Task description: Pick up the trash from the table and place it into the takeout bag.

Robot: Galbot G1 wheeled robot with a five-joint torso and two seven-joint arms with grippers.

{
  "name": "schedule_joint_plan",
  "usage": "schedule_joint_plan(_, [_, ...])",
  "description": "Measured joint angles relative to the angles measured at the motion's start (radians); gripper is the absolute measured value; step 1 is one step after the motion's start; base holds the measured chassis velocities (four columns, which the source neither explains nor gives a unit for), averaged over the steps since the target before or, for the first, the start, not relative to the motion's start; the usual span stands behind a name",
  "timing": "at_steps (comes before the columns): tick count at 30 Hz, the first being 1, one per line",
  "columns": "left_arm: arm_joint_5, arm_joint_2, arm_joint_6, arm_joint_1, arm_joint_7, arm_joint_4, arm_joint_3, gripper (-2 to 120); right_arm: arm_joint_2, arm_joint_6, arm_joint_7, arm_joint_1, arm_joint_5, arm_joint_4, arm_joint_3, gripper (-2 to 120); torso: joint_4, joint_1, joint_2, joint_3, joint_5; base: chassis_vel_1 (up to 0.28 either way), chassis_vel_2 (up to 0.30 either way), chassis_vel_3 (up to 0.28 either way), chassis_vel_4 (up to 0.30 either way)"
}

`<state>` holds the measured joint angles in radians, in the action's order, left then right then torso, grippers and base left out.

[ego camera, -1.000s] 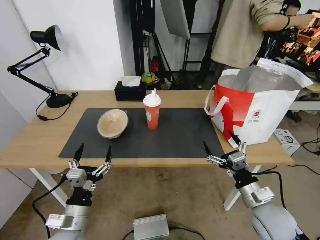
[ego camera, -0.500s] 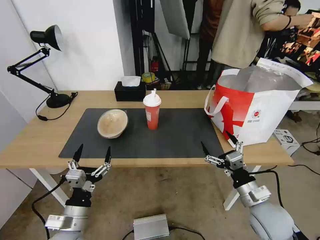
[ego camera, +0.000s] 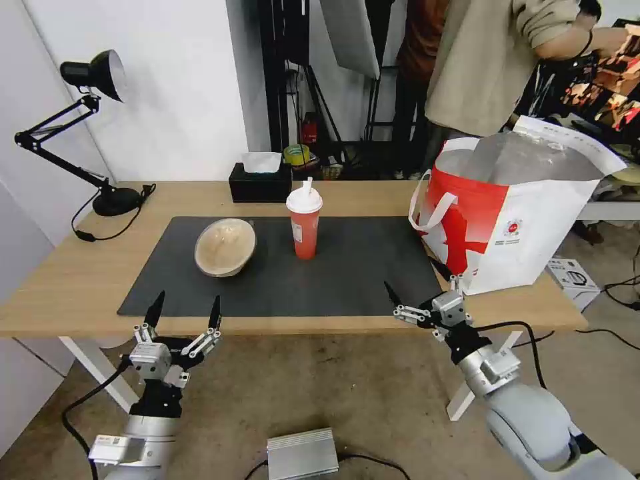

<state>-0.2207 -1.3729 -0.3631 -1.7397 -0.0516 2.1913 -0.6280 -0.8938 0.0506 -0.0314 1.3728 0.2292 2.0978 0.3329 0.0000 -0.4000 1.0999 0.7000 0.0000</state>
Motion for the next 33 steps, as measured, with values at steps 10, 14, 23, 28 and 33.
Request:
schedule_joint_plan(10, [0.016,-0.015,0.0,-0.012,-0.001,0.011,-0.001,100,0.01,-0.06,0.009,-0.116,0.044,-0.042,-0.118,100,0.0,0.0,0.0,0.0,0.0,0.0,0.0,0.0,0.0])
schedule_joint_plan(14, [0.025,-0.024,-0.001,-0.021,-0.001,0.017,-0.001,100,0.006,-0.078,0.009,-0.167,0.057,-0.062,-0.159,100,0.0,0.0,0.0,0.0,0.0,0.0,0.0,0.0,0.0])
schedule_joint_plan(23, [0.039,-0.036,-0.005,-0.034,-0.003,0.028,-0.001,100,-0.004,-0.095,0.002,-0.315,0.091,-0.126,-0.255,100,0.0,0.0,0.0,0.0,0.0,0.0,0.0,0.0,0.0])
schedule_joint_plan(28, [0.032,-0.029,-0.005,-0.032,-0.003,0.029,-0.008,100,-0.03,-0.109,-0.014,-0.433,0.12,-0.192,-0.343,100,0.0,0.0,0.0,0.0,0.0,0.0,0.0,0.0,0.0])
schedule_joint_plan(33, [0.029,-0.028,-0.005,-0.025,-0.003,0.023,-0.007,100,-0.061,-0.116,-0.02,-0.491,0.14,-0.245,-0.399,100,0.0,0.0,0.0,0.0,-0.0001,0.0,0.0,0.0,0.0])
